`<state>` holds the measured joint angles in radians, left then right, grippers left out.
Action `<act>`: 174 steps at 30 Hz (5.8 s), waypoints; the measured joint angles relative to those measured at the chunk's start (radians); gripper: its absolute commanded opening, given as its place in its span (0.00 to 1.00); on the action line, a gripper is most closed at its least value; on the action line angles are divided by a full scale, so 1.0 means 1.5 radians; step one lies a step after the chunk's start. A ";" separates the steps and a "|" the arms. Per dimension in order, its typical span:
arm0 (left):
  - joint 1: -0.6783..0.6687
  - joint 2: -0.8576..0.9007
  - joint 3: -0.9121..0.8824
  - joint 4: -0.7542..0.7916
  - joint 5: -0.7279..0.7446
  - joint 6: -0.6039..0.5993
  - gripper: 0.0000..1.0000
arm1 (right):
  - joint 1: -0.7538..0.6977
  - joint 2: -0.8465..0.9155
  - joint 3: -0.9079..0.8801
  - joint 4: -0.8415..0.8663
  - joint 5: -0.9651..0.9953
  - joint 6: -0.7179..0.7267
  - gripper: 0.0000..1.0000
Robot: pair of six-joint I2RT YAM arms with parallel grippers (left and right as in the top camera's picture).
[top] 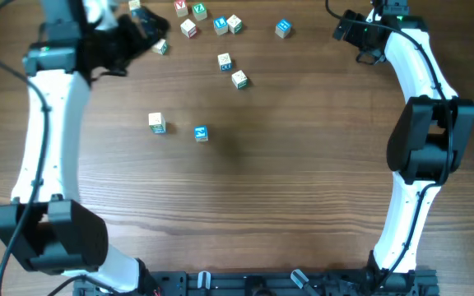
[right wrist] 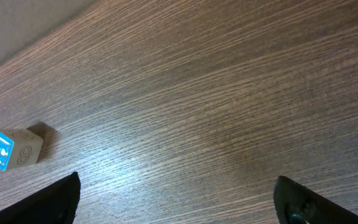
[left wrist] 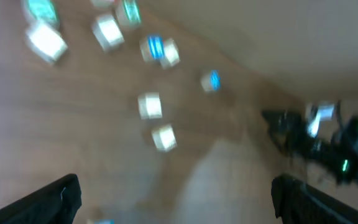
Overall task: Form a tower
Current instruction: 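Reach the left gripper down to the blue '2' block, then close the left gripper on the blue '2' block and lift, then carry the blue '2' block with the left gripper above the stack, then lower the blue block onto the yellow 'S' block and open left gripper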
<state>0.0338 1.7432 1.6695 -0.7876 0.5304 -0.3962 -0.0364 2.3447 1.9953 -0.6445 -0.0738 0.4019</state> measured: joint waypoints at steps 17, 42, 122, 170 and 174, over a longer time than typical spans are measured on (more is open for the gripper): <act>-0.291 0.001 -0.160 -0.063 -0.262 -0.047 0.38 | 0.000 0.000 0.000 0.000 0.000 0.000 1.00; -0.322 0.055 -0.302 0.072 -0.480 -0.141 0.50 | 0.000 0.000 0.000 0.000 0.000 0.000 1.00; -0.038 0.053 0.047 -0.218 -0.366 0.074 0.21 | 0.000 0.000 0.000 0.000 0.000 0.000 0.99; -0.037 0.056 -0.161 -0.113 -0.317 0.194 0.13 | 0.000 0.000 0.000 0.000 0.000 0.000 1.00; -0.037 0.062 -0.161 -0.105 -0.317 0.194 0.13 | 0.000 0.000 0.000 0.000 0.000 0.000 1.00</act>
<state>-0.0212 1.8366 1.4277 -0.9455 0.0547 -0.1055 -0.0364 2.3447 1.9953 -0.6445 -0.0738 0.4019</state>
